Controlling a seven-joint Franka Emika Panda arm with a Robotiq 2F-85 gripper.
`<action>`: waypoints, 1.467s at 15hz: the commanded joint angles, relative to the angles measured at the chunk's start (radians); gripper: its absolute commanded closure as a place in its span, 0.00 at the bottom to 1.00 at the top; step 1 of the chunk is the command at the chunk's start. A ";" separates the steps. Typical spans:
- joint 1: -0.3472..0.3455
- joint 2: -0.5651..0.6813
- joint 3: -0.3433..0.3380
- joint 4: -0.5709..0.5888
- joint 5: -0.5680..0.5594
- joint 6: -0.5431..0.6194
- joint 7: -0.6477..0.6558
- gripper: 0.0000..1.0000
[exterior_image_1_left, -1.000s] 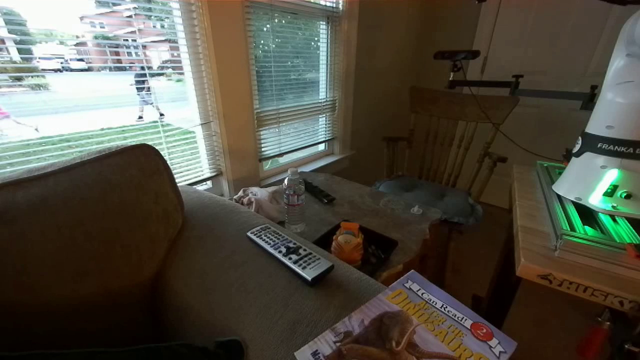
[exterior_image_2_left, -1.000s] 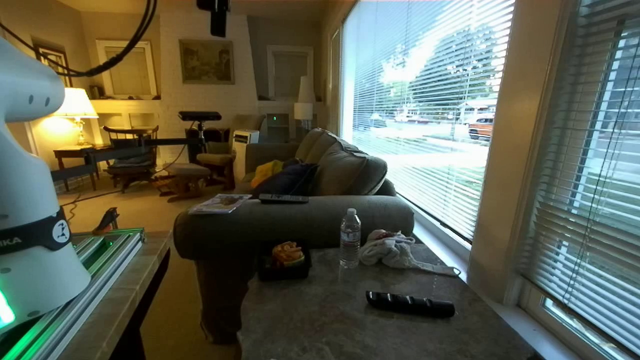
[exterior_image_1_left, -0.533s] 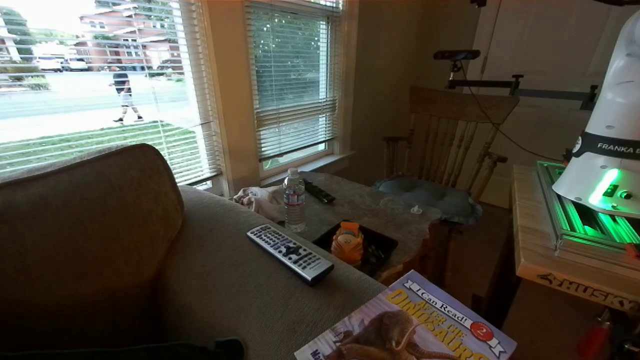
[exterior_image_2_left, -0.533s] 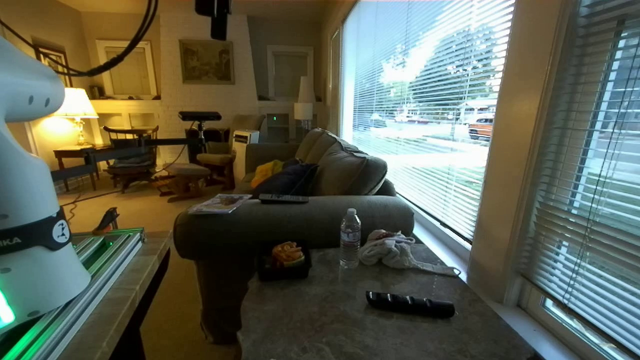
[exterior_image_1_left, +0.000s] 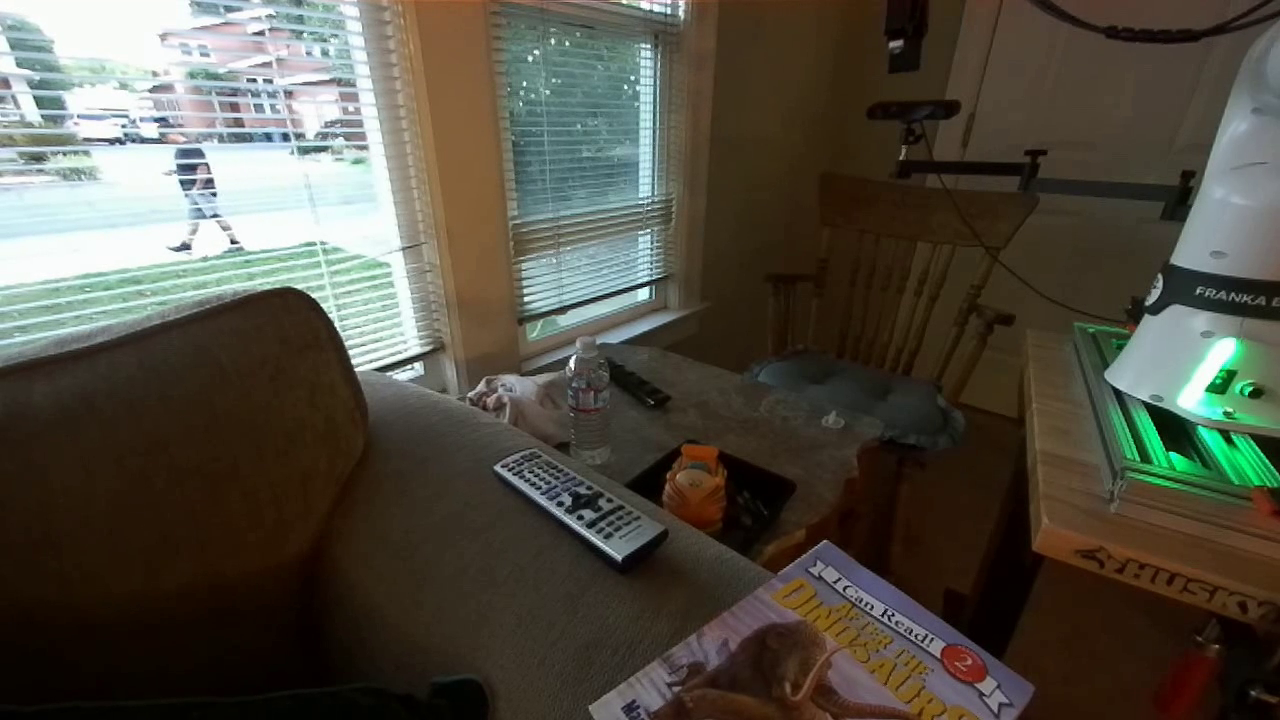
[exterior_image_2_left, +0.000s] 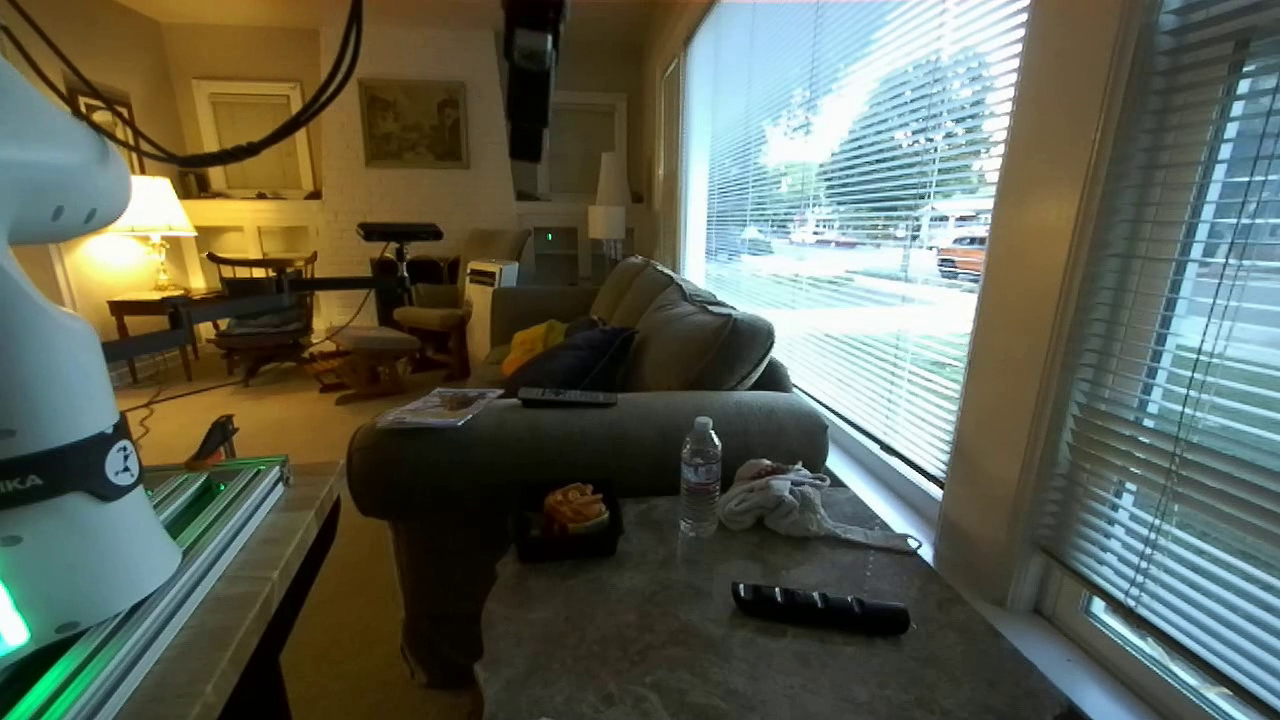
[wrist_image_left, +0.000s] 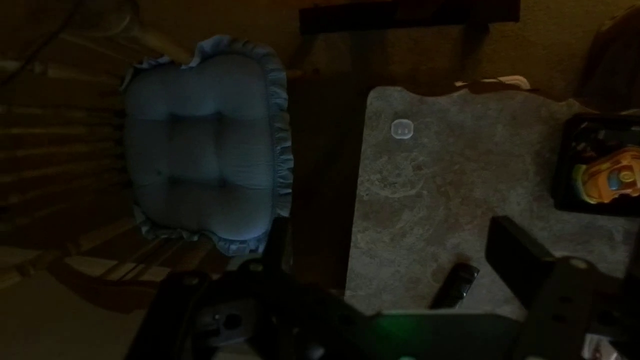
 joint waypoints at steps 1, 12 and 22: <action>-0.010 0.090 0.019 0.010 -0.082 0.130 -0.024 0.00; -0.010 0.218 0.022 0.048 -0.015 0.182 0.008 0.00; 0.001 0.307 0.038 0.094 -0.026 0.305 0.025 0.00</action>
